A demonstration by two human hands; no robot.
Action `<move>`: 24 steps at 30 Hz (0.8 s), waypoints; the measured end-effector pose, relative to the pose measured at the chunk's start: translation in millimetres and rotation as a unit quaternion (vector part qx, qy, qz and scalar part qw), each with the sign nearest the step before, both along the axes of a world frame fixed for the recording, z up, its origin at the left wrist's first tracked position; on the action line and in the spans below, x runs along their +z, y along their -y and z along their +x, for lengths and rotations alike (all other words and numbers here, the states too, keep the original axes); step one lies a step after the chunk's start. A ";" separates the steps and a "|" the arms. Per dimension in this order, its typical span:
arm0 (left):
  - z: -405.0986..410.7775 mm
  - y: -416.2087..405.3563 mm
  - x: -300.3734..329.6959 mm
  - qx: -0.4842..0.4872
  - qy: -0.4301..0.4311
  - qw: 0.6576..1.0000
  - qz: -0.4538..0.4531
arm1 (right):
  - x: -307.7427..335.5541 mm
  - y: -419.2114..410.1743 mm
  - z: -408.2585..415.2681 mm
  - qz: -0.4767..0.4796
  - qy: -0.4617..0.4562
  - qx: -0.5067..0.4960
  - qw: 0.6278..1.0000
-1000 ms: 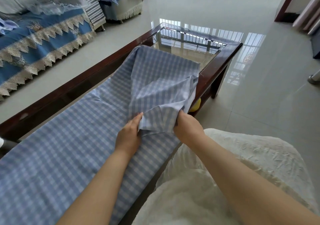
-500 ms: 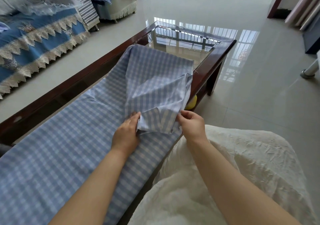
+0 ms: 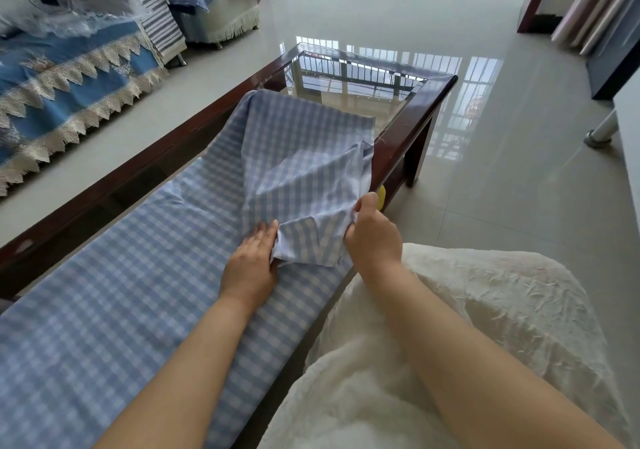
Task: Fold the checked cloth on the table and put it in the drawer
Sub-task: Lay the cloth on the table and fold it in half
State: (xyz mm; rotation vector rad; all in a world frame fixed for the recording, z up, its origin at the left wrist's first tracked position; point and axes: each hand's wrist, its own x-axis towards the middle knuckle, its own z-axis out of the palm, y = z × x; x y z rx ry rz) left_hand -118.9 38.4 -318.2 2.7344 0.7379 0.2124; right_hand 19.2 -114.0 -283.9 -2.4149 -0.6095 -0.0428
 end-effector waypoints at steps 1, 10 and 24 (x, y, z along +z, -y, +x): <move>0.4 -0.3 -0.7 -0.001 -0.001 1.000 0.003 | 0.9 0.3 5.3 -0.037 0.026 -0.008 0.999; -0.1 0.0 -4.2 -0.010 0.007 1.000 0.017 | 6.0 15.0 36.6 -0.071 -0.191 0.016 0.979; -2.0 4.2 -7.6 0.002 0.045 0.999 0.008 | 4.5 25.6 -23.2 0.216 -0.511 -0.028 0.831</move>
